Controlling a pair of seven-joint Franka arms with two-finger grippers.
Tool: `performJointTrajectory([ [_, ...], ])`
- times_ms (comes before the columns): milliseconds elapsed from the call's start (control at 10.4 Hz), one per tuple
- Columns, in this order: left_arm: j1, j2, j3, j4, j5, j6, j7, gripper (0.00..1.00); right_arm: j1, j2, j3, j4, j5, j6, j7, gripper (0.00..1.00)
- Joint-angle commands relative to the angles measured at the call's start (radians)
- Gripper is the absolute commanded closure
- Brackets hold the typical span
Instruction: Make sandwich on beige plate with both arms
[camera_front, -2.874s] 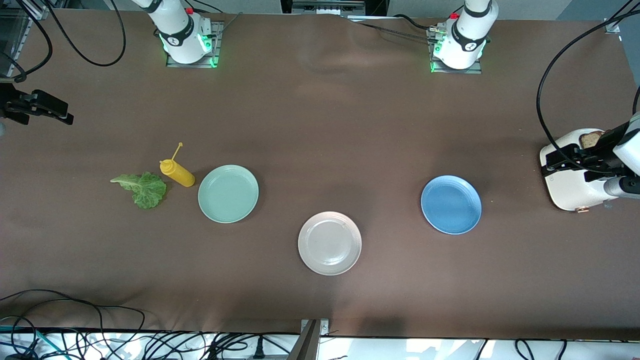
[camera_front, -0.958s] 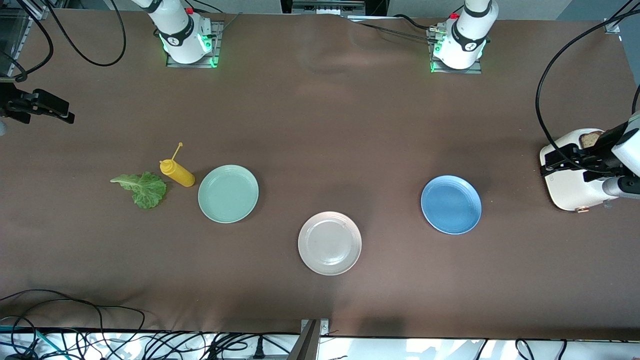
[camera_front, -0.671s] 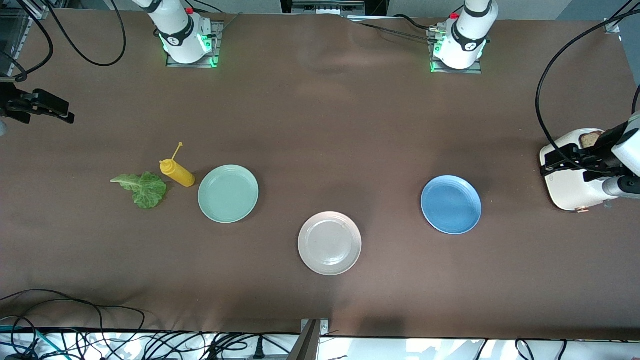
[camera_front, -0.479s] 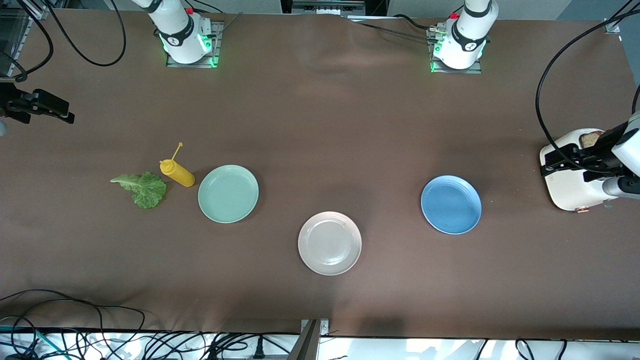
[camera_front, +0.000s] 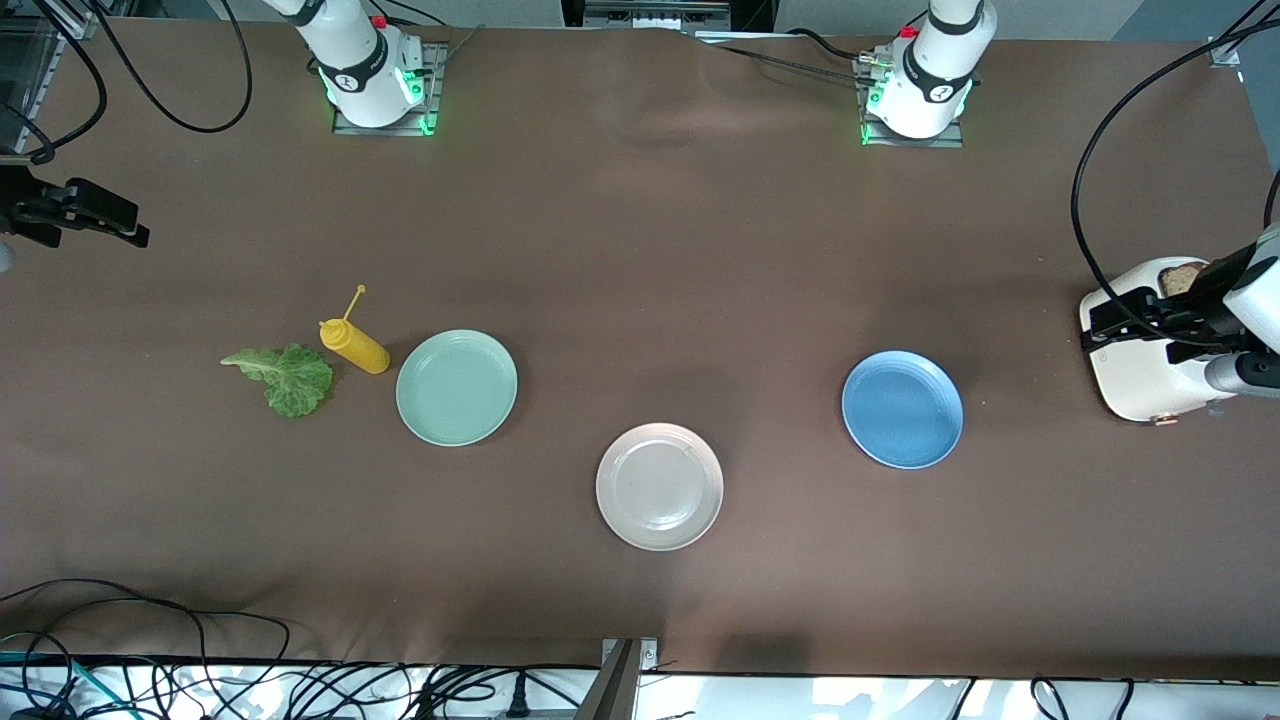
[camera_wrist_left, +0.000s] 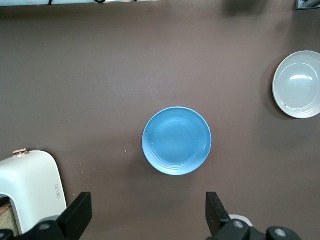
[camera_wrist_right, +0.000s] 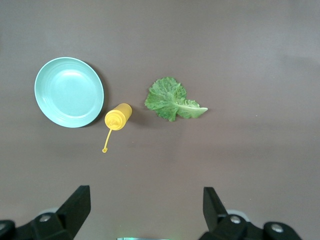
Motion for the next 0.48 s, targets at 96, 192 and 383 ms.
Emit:
performJointTrajectory([
  [96, -0.005, -0.013, 0.001, 0.001, 0.026, 0.0, 0.015, 0.0, -0.003, 0.005, -0.001, 0.02, 0.013, -0.021, 0.004, 0.0],
  [192, -0.005, -0.013, 0.003, 0.001, 0.026, 0.0, 0.013, 0.0, -0.003, 0.005, -0.001, 0.02, 0.013, -0.021, 0.001, 0.0],
  [383, -0.005, -0.013, 0.006, 0.001, 0.024, 0.0, 0.015, 0.0, -0.003, 0.005, -0.001, 0.021, 0.013, -0.021, 0.001, 0.0],
])
